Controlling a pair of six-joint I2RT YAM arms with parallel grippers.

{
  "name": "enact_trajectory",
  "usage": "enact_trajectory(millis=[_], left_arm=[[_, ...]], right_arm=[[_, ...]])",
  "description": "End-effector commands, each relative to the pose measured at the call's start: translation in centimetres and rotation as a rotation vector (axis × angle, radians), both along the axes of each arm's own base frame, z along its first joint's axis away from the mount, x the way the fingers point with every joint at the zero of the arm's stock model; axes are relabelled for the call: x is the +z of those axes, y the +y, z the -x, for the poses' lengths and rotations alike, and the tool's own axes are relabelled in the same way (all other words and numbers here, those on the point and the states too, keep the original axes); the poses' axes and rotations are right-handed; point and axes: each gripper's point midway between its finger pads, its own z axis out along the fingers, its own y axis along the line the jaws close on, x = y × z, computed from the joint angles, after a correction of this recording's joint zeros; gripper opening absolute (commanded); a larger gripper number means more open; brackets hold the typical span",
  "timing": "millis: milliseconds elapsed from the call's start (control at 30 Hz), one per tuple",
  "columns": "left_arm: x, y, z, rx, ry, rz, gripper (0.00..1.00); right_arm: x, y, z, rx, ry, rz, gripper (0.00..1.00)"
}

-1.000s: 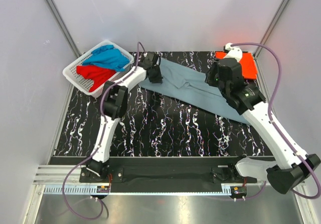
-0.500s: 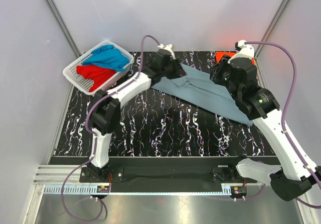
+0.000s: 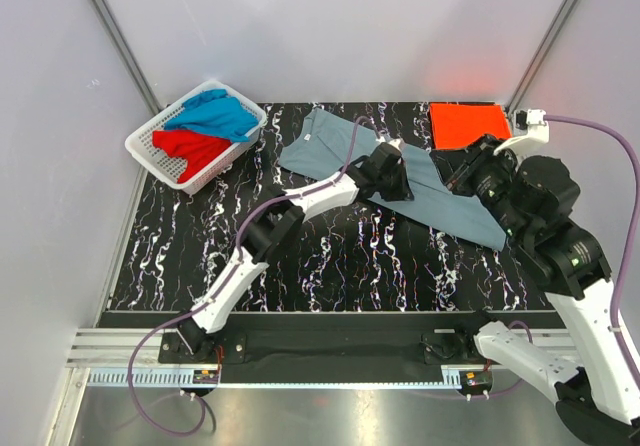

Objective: Fold and stack the t-shirts
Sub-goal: Fold the tshirt

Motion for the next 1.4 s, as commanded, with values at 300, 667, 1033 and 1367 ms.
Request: enact_trajectory(millis=[300,667,1033,1367], left_arm=[[-2.9,2.6,3.6,0.023,0.061,-0.149,0.08],[-6.4,11.8,9.6,0.051,0.130,-0.363,0.08],[-4.0,22.5,12.9,0.166,0.062,-0.510,0.13],[0.6,25.9,11.9,0.274,0.010,-0.439,0.24]], right_arm=[[0.5,-0.9,0.8,-0.017,-0.010,0.022,0.25],[-0.1,-1.7,-2.0,-0.104,0.088,0.160,0.25],[-10.2,2.5,-7.8,0.019,0.384,0.249,0.25],[-18.8,7.3,-14.1,0.214,0.481,0.336,0.28]])
